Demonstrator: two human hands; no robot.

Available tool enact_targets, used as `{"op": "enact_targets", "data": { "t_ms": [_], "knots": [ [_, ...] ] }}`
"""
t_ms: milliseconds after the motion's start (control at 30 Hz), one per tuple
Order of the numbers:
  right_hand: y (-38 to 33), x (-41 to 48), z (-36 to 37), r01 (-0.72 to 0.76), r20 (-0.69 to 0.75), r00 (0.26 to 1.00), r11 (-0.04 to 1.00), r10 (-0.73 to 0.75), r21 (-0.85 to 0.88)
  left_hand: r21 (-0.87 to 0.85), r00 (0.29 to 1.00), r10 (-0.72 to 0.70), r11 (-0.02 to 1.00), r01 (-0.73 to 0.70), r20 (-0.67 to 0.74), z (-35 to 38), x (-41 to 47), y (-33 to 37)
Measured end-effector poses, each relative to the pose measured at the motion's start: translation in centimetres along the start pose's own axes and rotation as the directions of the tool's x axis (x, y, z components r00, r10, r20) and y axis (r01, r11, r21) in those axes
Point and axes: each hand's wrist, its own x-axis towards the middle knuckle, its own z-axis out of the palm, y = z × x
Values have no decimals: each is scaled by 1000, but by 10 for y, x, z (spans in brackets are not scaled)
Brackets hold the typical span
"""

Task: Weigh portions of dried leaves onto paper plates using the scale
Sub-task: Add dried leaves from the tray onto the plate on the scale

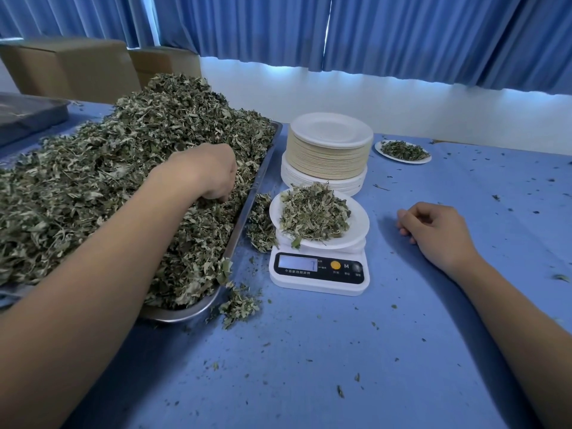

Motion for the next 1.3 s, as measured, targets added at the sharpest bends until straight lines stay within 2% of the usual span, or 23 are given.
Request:
{"op": "enact_targets", "data": {
  "t_ms": [133, 300, 367, 467, 533, 600, 800, 1000, 1167, 1300],
  "knots": [
    [0, 0, 0, -1, 3, 1000, 1000, 1, 3, -82, 989, 29, 996, -41, -147, -4, 0, 4],
    [-12, -5, 1, 28, -13, 1000, 996, -27, 83, -297, 951, 179, 921, -252, -252, -10, -8, 18],
    [-23, -9, 3, 2, -4, 1000, 979, -1, 204, -299, 946, 244, 906, -301, -214, -12, -14, 26],
    [-40, -14, 8, -168, 106, 985, 918, 139, 360, -284, 929, 364, 899, -333, 65, -12, -24, 37],
    [-47, -17, 11, -262, 194, 960, 894, 202, 365, -254, 876, 427, 893, -370, 225, -9, -26, 42],
    [-53, -20, 15, -324, 266, 935, 876, 237, 358, -255, 838, 464, 880, -400, 287, -2, -25, 45],
    [-61, -25, 21, -349, 338, 914, 863, 226, 366, -254, 845, 450, 887, -385, 290, 18, -15, 52],
    [-65, -25, 20, -453, 378, 878, 759, 292, 467, -377, 895, 409, 869, -321, 178, 18, -7, 53],
    [-62, -18, 6, -492, 364, 869, 667, 335, 560, -382, 877, 463, 839, -388, 128, 11, -4, 75],
    [-51, -8, -18, -481, 296, 876, 643, 381, 596, -375, 852, 514, 813, -446, 100, 20, -3, 118]
  ]
}}
